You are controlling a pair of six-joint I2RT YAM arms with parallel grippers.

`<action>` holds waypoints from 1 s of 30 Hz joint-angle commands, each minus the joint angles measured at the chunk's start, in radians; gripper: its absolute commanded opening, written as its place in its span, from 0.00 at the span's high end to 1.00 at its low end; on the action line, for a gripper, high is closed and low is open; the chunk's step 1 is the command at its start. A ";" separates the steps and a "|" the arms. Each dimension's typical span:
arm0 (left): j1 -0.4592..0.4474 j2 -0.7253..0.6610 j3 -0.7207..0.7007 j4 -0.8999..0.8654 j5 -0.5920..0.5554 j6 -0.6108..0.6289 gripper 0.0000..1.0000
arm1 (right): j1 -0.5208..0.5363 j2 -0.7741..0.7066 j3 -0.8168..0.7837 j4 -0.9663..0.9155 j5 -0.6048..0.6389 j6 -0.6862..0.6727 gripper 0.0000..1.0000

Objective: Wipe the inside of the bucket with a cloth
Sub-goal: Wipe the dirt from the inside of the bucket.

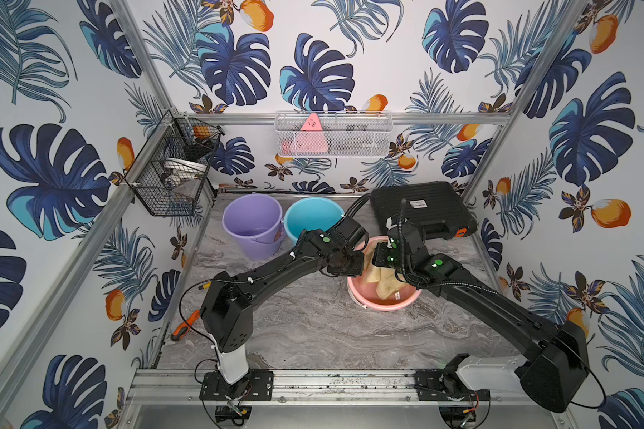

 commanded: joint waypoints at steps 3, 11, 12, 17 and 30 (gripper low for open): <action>-0.003 -0.012 -0.005 0.038 0.060 0.037 1.00 | -0.002 0.041 0.021 0.134 -0.046 -0.035 1.00; 0.002 0.011 0.046 0.011 0.040 0.046 1.00 | -0.002 0.068 0.028 0.152 -0.350 -0.158 0.99; 0.005 0.019 0.059 0.002 0.035 0.048 1.00 | -0.002 0.066 0.026 0.147 -0.397 -0.179 0.99; 0.016 0.037 0.083 -0.009 0.029 0.046 1.00 | -0.002 0.045 -0.006 0.127 -0.470 -0.226 1.00; 0.020 -0.006 0.051 -0.002 -0.003 0.022 1.00 | -0.007 0.153 0.106 -0.029 0.242 -0.138 1.00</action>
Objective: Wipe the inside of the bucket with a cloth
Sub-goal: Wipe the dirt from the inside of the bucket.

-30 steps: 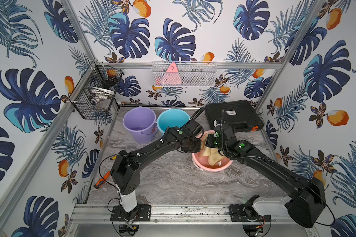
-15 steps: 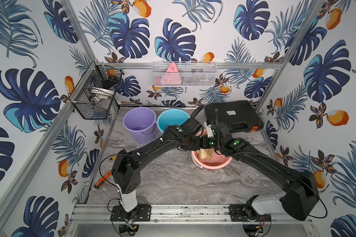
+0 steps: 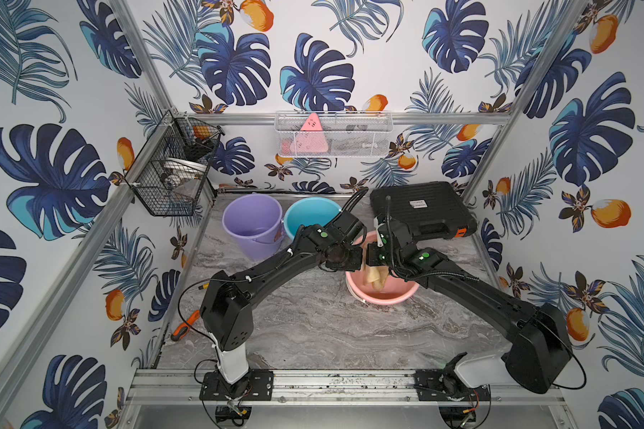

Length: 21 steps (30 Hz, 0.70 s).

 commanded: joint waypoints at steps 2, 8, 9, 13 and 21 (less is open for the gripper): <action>0.009 0.001 0.008 0.010 0.021 0.015 1.00 | 0.002 0.053 0.053 -0.042 0.253 0.025 1.00; 0.027 0.013 0.006 0.004 0.035 0.020 1.00 | 0.005 0.065 0.004 -0.013 0.352 0.037 1.00; 0.030 0.016 0.006 0.006 0.043 0.018 1.00 | 0.007 0.068 0.001 -0.003 0.359 0.034 1.00; 0.033 0.036 0.031 -0.005 0.064 0.019 1.00 | 0.009 0.109 0.001 -0.021 0.309 0.021 1.00; 0.051 0.076 0.059 -0.023 0.079 0.017 1.00 | 0.023 0.057 -0.124 0.133 0.090 -0.088 1.00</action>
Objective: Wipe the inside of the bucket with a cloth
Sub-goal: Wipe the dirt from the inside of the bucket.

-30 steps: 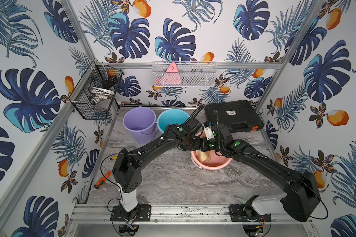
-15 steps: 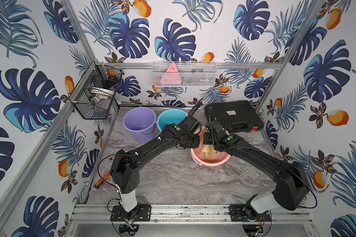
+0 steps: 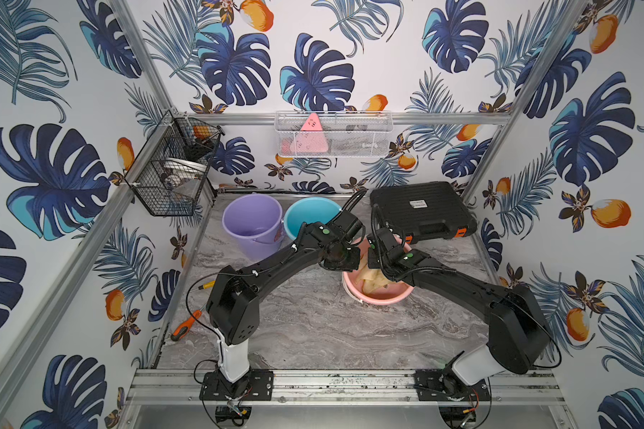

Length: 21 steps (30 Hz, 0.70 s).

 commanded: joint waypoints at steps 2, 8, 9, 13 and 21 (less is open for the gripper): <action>0.018 0.017 0.023 0.046 0.042 -0.010 1.00 | 0.008 -0.051 -0.063 0.078 -0.138 -0.123 1.00; 0.025 0.031 0.031 0.037 0.022 -0.026 1.00 | 0.007 -0.037 -0.081 0.067 -0.240 -0.162 1.00; 0.026 0.033 0.035 0.033 0.025 -0.026 1.00 | 0.007 -0.030 -0.084 0.065 -0.242 -0.157 1.00; 0.027 0.029 0.035 0.038 0.036 -0.025 1.00 | 0.005 0.022 -0.058 0.021 -0.191 -0.131 1.00; 0.056 0.039 0.032 0.039 0.058 -0.025 1.00 | 0.006 -0.007 -0.106 0.066 -0.227 -0.137 1.00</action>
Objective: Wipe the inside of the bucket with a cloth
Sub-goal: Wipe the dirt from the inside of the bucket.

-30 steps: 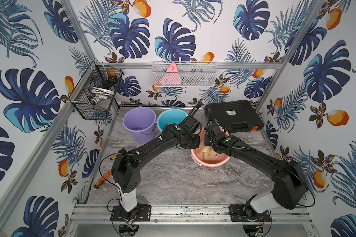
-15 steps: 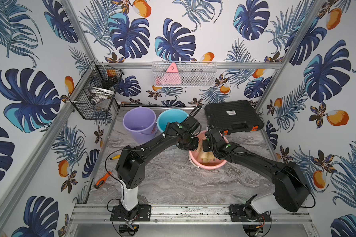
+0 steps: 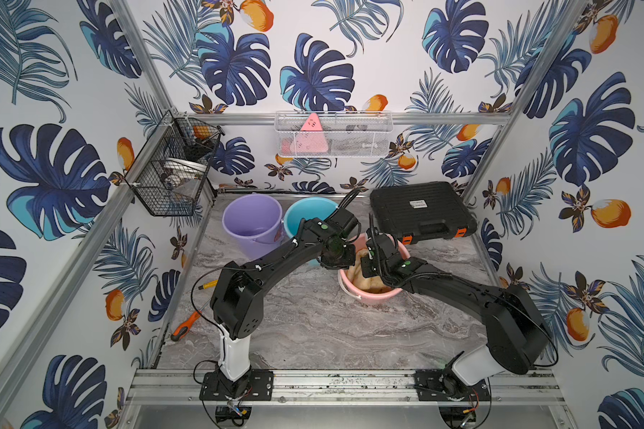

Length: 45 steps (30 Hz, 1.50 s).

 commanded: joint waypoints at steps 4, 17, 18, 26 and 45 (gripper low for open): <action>0.030 0.004 0.013 0.063 0.048 0.034 1.00 | -0.002 -0.017 -0.043 -0.041 -0.063 -0.019 1.00; 0.029 -0.030 -0.031 0.065 0.084 0.049 1.00 | 0.000 0.137 0.062 -0.080 0.293 0.185 1.00; 0.029 -0.032 -0.035 0.065 0.085 0.052 1.00 | 0.002 0.137 0.057 -0.064 0.305 0.207 1.00; 0.015 -0.008 -0.039 0.053 0.119 0.075 1.00 | 0.003 0.169 0.032 0.071 0.332 0.364 1.00; -0.003 -0.007 -0.070 0.074 0.079 0.075 1.00 | 0.002 0.347 0.162 0.135 -0.406 0.149 1.00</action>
